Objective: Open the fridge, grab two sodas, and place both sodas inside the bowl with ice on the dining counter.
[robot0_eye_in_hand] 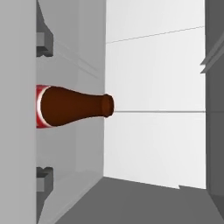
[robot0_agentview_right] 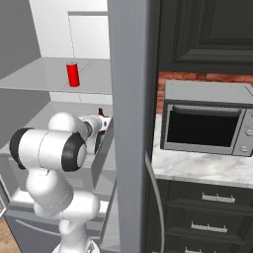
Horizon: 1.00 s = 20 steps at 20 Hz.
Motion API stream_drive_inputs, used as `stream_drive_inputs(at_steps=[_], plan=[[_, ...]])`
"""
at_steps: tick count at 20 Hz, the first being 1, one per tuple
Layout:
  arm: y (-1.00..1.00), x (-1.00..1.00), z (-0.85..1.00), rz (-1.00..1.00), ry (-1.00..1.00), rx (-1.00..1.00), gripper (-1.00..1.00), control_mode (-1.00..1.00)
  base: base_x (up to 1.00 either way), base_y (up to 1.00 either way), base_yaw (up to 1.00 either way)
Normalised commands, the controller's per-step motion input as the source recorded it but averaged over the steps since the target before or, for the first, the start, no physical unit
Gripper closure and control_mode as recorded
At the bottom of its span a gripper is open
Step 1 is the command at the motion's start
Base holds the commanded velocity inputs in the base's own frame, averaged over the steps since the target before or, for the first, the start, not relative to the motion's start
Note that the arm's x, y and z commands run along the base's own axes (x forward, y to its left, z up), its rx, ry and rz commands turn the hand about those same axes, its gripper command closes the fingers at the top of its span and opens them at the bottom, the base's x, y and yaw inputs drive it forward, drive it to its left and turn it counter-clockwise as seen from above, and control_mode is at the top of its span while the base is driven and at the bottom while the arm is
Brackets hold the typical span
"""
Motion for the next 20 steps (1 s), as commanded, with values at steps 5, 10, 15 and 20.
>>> stream_drive_inputs(at_steps=[5, 10, 15, 20], plan=[[0.00, 0.24, -0.15, 0.00, 0.00, 0.00, -1.00, -1.00, 0.00, 0.00, 0.00], [0.03, 0.18, -0.13, 0.00, 0.00, 0.00, -1.00, -1.00, 0.00, 0.00, 0.00], [0.11, 0.08, -0.16, 0.00, 0.00, -0.02, -1.00, -1.00, 0.00, 0.00, 0.00], [0.22, 0.10, -0.19, 0.00, 0.00, -0.03, 1.00, -1.00, 0.00, 0.00, 0.00]])
